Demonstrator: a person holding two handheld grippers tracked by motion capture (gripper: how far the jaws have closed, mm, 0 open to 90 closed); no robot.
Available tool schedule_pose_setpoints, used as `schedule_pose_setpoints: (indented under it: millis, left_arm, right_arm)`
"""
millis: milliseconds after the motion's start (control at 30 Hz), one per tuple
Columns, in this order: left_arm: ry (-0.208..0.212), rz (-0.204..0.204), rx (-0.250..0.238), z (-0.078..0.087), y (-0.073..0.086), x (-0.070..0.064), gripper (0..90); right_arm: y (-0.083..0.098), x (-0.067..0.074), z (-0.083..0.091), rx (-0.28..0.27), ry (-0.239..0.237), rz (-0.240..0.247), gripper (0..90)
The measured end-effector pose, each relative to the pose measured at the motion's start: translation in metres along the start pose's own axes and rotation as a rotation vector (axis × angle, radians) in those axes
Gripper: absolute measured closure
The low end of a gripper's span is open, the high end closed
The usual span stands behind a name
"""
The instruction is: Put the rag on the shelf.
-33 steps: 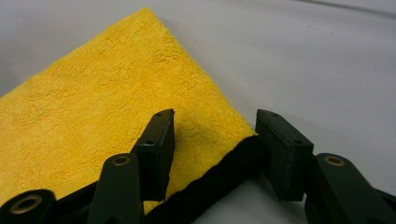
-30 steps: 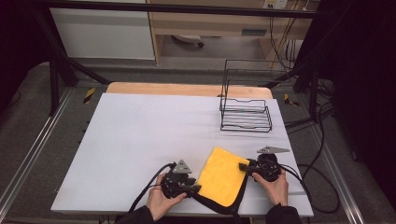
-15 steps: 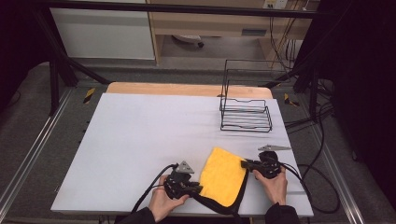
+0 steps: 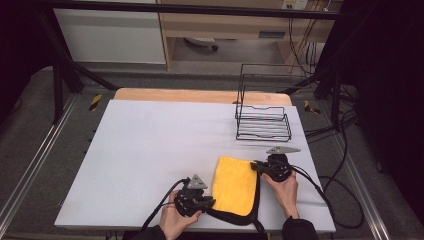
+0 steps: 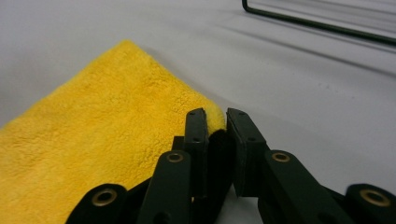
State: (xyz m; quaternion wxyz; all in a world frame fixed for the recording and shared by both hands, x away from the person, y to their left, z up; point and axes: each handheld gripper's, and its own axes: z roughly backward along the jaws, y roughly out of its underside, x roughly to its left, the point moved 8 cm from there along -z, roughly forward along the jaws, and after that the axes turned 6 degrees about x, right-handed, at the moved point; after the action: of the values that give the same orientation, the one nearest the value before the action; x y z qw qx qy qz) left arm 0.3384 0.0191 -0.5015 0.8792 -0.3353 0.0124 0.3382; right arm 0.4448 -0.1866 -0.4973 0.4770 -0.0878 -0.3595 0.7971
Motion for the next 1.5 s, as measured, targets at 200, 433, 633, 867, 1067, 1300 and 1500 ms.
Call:
schedule_pose_setpoints:
  millis: [200,433,633,867,1067,1300,1500]
  left_arm:
    - [-0.023,-0.054,0.004,0.010,-0.010,0.011,61.8]
    - [-0.059,-0.058,-0.055,0.018,-0.046,0.040,37.1]
    - [-0.077,-0.017,-0.035,-0.001,-0.076,0.060,32.7]
    - [-0.111,0.021,-0.003,-0.035,-0.100,0.080,44.1]
    - [-0.056,0.066,0.013,-0.047,-0.107,0.088,56.3]
    - [-0.019,0.043,0.070,-0.048,-0.100,0.078,60.2]
    - [0.007,0.051,0.072,-0.047,-0.094,0.075,63.4]
  right_arm:
    - [-0.001,-0.005,0.008,-0.061,0.006,-0.012,57.1]
    - [0.008,-0.004,0.021,-0.076,-0.011,-0.012,32.5]
    - [0.014,-0.001,0.023,-0.057,-0.017,-0.007,28.5]
    - [0.018,-0.002,0.020,-0.028,0.017,-0.004,33.4]
    - [0.017,-0.006,0.019,-0.025,0.027,-0.029,43.6]
    - [0.019,-0.005,0.010,0.008,0.005,-0.070,52.7]
    - [0.023,0.004,0.007,0.029,-0.035,-0.134,58.2]
